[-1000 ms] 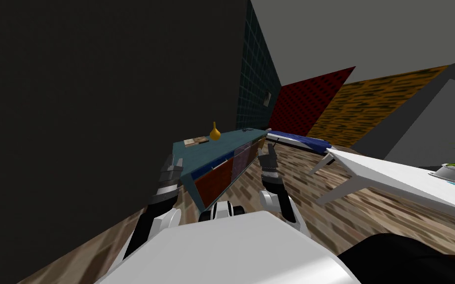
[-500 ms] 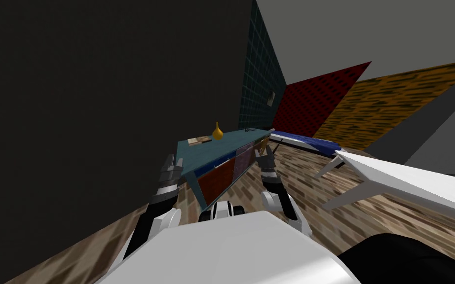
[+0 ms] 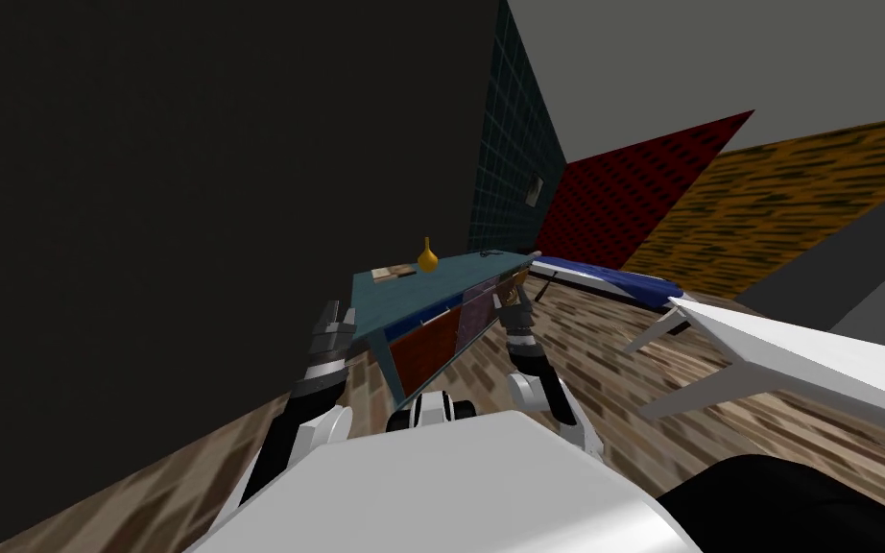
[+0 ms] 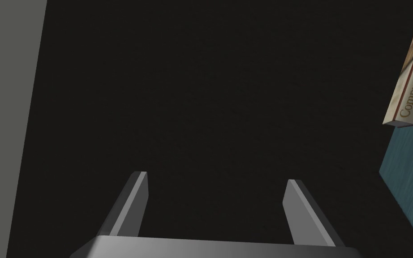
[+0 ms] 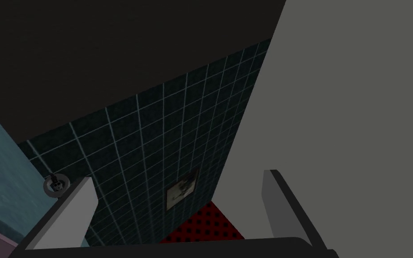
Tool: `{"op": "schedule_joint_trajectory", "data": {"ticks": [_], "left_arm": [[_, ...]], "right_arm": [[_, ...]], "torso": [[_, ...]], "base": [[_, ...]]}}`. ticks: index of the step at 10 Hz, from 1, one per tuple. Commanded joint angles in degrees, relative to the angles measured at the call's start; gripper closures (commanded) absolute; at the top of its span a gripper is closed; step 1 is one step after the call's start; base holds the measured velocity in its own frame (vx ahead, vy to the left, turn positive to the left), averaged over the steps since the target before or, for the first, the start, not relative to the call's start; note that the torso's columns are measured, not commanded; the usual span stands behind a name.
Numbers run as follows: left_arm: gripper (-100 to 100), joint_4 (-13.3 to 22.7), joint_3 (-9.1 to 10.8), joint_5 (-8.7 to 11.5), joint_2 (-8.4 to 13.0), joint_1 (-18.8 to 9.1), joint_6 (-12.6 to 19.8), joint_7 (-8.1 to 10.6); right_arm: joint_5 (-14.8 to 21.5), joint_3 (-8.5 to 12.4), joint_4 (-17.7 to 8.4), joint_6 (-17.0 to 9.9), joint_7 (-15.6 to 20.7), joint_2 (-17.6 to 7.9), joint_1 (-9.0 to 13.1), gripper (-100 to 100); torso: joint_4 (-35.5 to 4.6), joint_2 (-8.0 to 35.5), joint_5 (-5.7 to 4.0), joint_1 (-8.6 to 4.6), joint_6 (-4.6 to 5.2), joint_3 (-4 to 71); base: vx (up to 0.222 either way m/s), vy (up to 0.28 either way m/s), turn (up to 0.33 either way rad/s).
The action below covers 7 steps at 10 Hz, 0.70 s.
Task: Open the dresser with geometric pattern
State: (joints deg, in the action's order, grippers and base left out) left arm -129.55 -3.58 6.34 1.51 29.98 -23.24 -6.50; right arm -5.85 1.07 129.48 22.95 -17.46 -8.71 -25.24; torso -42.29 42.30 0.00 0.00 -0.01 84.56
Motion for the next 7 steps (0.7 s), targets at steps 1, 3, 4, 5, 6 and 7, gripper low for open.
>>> {"op": "schedule_joint_trajectory", "data": {"ticks": [1,3,4,5,6,7], "left_arm": [[0,0.0,0.00,0.0,0.0,0.0,0.0,0.00],[0,0.0,0.00,0.0,0.0,0.0,0.0,0.00],[0,0.0,0.00,0.0,0.0,0.0,0.0,0.00],[0,0.0,0.00,0.0,0.0,0.0,0.0,0.00],[0,0.0,0.00,0.0,0.0,0.0,0.0,0.00],[0,0.0,0.00,0.0,0.0,0.0,0.0,0.00]], "right_arm": [[-2.7,-0.2,-1.6,0.2,-4.2,-0.8,0.1,-100],[-4.6,-0.3,-2.8,0.3,-7.3,-1.2,0.3,-100],[-4.6,-0.3,-2.8,0.3,-9.0,-1.2,0.3,-100],[-6.6,-0.5,-4.0,0.4,-10.6,-1.5,0.4,-100],[-6.6,-0.5,-4.0,0.4,-12.2,-1.5,0.4,-100],[-6.6,-0.5,-4.0,0.4,-12.8,-1.5,0.4,-100]], "torso": [[0.0,0.0,0.00,0.00,0.02,0.0],[0.0,0.0,0.01,0.00,0.03,0.0],[0.0,0.0,0.00,0.00,0.00,0.0],[0.0,0.0,0.00,-0.01,0.02,0.0],[0.0,0.0,0.00,0.00,-0.01,0.0],[0.0,0.0,0.00,-0.01,0.02,0.0]], "base": [[-0.016,0.009,0.133],[-0.021,0.009,0.089],[-0.024,0.008,0.061],[-0.025,0.011,0.138],[-0.019,0.008,0.070],[-0.007,0.003,-0.020]]}}
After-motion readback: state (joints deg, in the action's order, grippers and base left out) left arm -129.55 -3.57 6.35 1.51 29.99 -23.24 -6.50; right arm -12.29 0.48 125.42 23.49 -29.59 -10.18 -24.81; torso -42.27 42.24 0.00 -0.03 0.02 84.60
